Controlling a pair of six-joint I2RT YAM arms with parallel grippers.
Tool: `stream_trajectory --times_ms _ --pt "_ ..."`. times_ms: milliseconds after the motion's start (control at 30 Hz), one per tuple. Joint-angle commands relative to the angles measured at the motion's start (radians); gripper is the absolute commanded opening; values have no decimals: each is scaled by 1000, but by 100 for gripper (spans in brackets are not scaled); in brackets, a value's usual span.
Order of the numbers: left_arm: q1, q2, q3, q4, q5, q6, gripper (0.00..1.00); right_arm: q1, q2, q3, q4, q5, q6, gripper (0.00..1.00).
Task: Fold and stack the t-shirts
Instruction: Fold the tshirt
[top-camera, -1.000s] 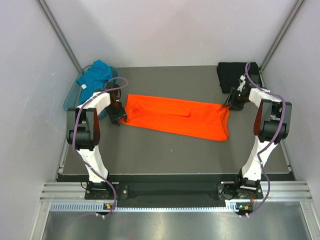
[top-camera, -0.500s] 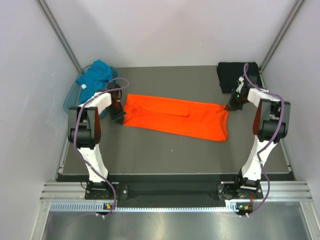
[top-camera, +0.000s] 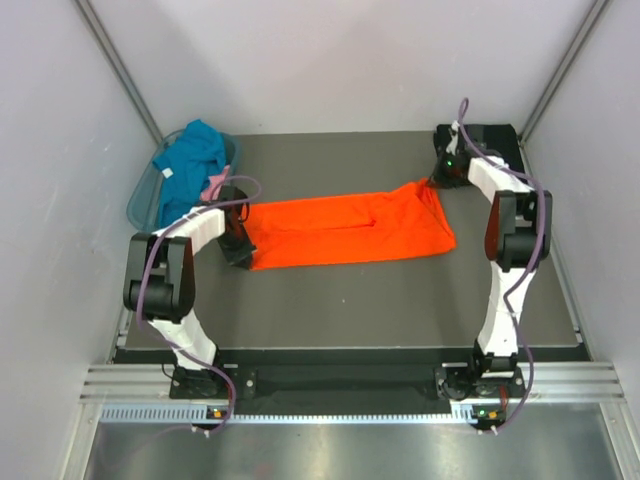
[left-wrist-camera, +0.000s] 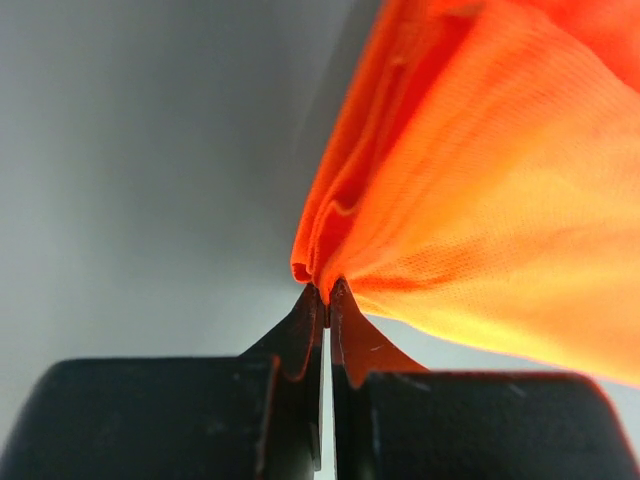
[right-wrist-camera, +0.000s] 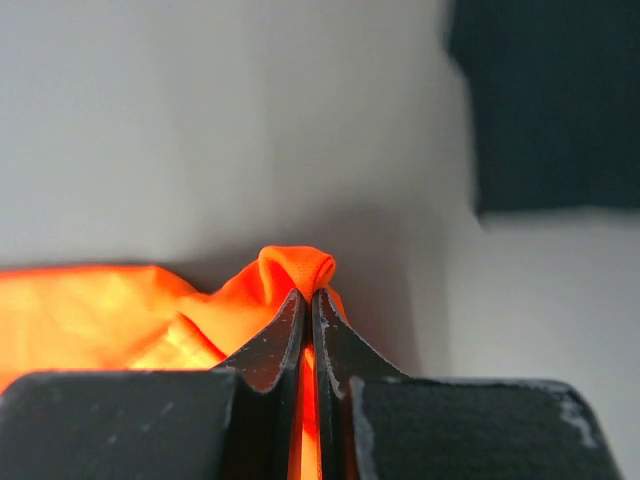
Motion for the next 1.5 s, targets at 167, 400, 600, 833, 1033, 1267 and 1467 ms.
stream_trajectory --times_ms 167,400,600,833,1033,1267,1467 --pt "-189 -198 -177 -155 -8 -183 0 88 196 308 122 -60 63 1" --pt "-492 -315 -237 -189 69 -378 0 154 322 452 226 -108 146 6" --pt "-682 -322 -159 -197 122 -377 28 191 370 557 220 -145 202 21" --pt "-666 -358 16 -215 69 -197 63 161 250 574 -29 -197 132 48" --pt "-413 -292 88 -225 44 -61 63 73 36 379 -136 -214 96 54" --pt "-188 -182 133 -146 37 114 64 -68 -145 109 -121 -244 87 62" --pt "-64 -79 142 -148 16 141 67 -169 -245 -224 64 -335 138 66"
